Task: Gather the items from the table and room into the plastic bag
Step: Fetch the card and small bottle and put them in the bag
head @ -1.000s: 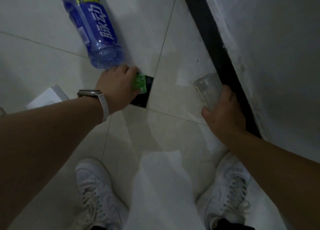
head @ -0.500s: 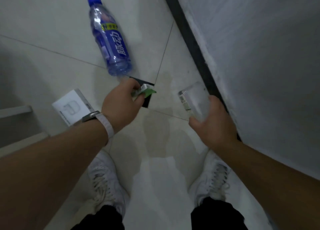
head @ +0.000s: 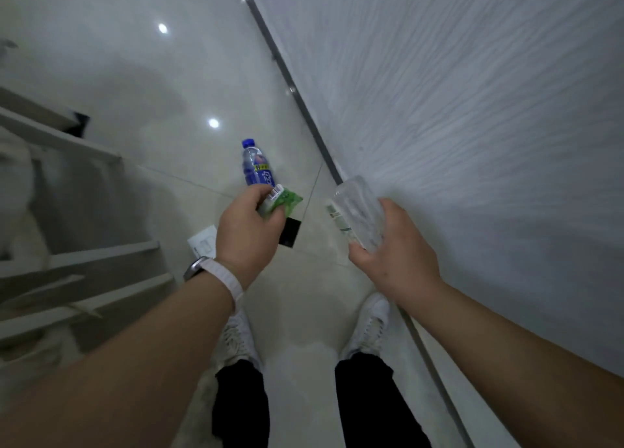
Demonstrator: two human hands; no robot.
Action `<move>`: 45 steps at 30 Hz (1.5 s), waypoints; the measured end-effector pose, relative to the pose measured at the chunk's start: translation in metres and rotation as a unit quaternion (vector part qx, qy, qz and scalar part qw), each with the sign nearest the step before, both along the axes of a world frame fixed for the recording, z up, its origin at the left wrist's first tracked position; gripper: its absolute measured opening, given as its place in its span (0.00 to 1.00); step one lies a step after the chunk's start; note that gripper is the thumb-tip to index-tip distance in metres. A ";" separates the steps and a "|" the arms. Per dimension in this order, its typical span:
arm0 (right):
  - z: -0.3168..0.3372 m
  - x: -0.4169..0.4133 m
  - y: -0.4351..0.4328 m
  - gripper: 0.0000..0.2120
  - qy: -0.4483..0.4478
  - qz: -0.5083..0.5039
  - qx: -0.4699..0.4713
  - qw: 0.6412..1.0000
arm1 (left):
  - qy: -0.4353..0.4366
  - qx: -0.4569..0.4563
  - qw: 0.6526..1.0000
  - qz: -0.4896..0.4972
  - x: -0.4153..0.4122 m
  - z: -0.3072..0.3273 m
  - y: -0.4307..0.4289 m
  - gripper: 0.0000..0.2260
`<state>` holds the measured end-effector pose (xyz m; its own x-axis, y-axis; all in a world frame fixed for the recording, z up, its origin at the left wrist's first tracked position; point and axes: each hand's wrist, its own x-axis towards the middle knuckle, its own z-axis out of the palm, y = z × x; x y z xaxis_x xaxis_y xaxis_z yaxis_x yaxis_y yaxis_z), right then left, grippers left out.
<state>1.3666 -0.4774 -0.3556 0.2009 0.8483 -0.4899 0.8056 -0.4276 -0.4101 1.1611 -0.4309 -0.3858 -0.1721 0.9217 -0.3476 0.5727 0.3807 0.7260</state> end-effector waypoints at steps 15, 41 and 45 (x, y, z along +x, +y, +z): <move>0.232 -0.052 0.000 0.35 0.067 0.164 0.099 0.979 | -0.005 0.114 0.982 0.150 -0.036 0.287 -0.081 0.13; 0.465 -0.262 -0.254 0.24 0.227 0.589 0.154 0.760 | 0.104 0.223 0.782 0.573 -0.143 0.475 -0.520 0.11; 0.467 -0.296 -0.344 0.28 0.211 0.620 0.145 0.742 | 0.097 0.226 0.761 0.601 -0.154 0.478 -0.618 0.10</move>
